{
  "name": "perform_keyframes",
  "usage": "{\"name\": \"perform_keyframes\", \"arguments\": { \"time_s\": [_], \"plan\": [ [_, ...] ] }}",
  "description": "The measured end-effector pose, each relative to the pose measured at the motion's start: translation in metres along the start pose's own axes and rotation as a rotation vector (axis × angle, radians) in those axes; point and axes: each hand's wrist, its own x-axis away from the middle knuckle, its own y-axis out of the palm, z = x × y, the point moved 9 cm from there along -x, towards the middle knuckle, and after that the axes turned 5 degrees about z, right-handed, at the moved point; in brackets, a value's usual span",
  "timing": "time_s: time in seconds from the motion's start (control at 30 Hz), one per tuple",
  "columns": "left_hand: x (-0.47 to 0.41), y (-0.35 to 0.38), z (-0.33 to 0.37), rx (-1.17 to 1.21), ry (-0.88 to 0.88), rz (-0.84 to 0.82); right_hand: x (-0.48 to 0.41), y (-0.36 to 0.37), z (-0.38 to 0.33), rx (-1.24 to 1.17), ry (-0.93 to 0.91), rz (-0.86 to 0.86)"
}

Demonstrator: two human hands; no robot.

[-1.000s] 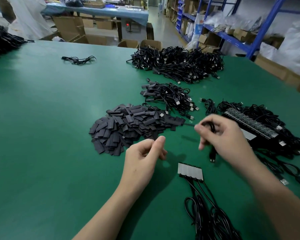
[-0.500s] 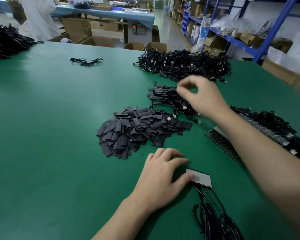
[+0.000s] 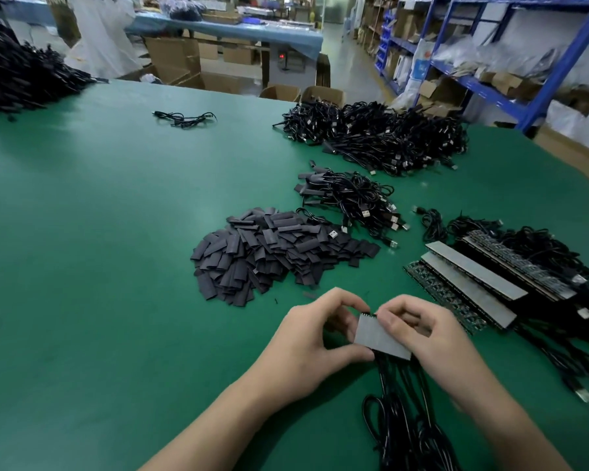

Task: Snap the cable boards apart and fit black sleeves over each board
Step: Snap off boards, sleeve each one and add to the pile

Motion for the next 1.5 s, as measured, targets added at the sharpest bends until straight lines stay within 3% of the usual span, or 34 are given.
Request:
{"name": "perform_keyframes", "arguments": {
  "time_s": [0.1, 0.23, 0.63, 1.03, 1.27, 1.33, 1.5],
  "plan": [
    [-0.001, -0.002, -0.001, 0.116, -0.047, 0.03, 0.007, 0.011, 0.004, -0.156, 0.034, -0.027],
    [0.0, 0.009, -0.006, 0.297, -0.139, -0.051, 0.008, 0.005, 0.006, -0.232, 0.041, 0.051],
    [0.002, 0.018, -0.008, 0.468, -0.2, -0.086, 0.012, 0.009, -0.002, -0.368, 0.043, 0.039],
    [0.01, 0.033, 0.002, 0.78, -0.317, -0.261, 0.017, 0.025, 0.003, -0.665, 0.26, -0.133],
    [0.017, 0.037, 0.01, 1.149, -0.452, -0.422, 0.014, 0.014, 0.004, -0.694, 0.237, -0.069],
    [0.015, 0.035, 0.009, 1.112, -0.458, -0.443, 0.012, 0.007, 0.006, -0.681, 0.235, -0.022],
    [0.01, 0.028, -0.004, 0.666, -0.36, -0.275, 0.011, -0.005, 0.008, -0.577, 0.211, 0.004]
  ]
}}
